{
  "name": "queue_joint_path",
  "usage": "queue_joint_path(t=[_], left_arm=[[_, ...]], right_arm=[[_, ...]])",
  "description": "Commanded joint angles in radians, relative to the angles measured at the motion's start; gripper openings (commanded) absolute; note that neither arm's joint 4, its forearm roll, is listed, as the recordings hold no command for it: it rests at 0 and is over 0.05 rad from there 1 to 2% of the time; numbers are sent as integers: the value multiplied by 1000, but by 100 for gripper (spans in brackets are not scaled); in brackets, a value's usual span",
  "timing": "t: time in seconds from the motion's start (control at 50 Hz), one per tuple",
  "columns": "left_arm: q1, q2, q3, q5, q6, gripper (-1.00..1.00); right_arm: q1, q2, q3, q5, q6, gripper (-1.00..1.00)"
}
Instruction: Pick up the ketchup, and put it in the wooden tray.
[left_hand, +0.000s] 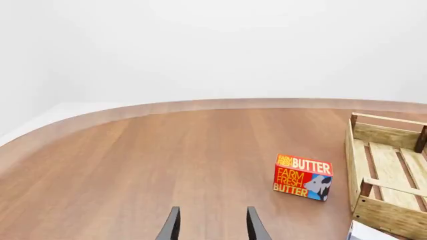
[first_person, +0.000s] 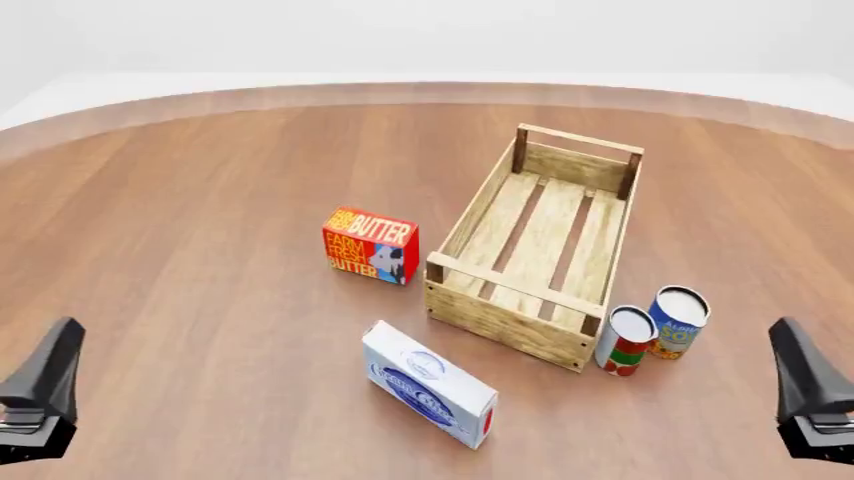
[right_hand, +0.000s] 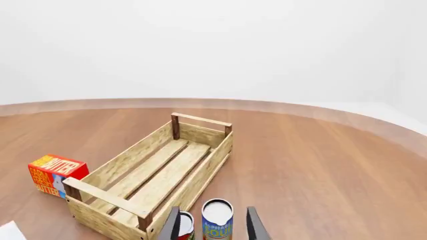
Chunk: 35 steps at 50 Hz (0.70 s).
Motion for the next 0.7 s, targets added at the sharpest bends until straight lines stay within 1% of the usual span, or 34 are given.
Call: queue_joint_path(t=[0.02, 0.28, 0.36, 0.4, 0.42, 0.48, 0.52, 0.54, 0.56, 0.7], left_arm=[[0, 6, -3, -2, 0, 100], [0, 9, -2, -6, 0, 100], [0, 9, -2, -5, 1, 100], [0, 9, -2, -5, 1, 100], [0, 9, -2, -5, -1, 100], [0, 9, -2, -5, 0, 100], [0, 9, -2, -5, 0, 100], [0, 9, -2, -5, 0, 100], [0, 6, -3, -2, 1, 100], [1, 6, -3, -2, -1, 100]], right_arm=[[0, 11, -2, -5, -3, 100], [6, 61, -1, -41, -12, 100], [30, 78, -10, -45, -58, 100], [38, 81, -15, -43, -66, 100], [50, 81, -21, -34, -75, 100], [88, 142, -28, -58, -86, 100], [110, 146, -34, -53, -106, 100], [110, 145, -34, -52, -106, 100], [138, 146, -45, -37, -116, 100], [207, 198, -78, -32, -126, 100]])
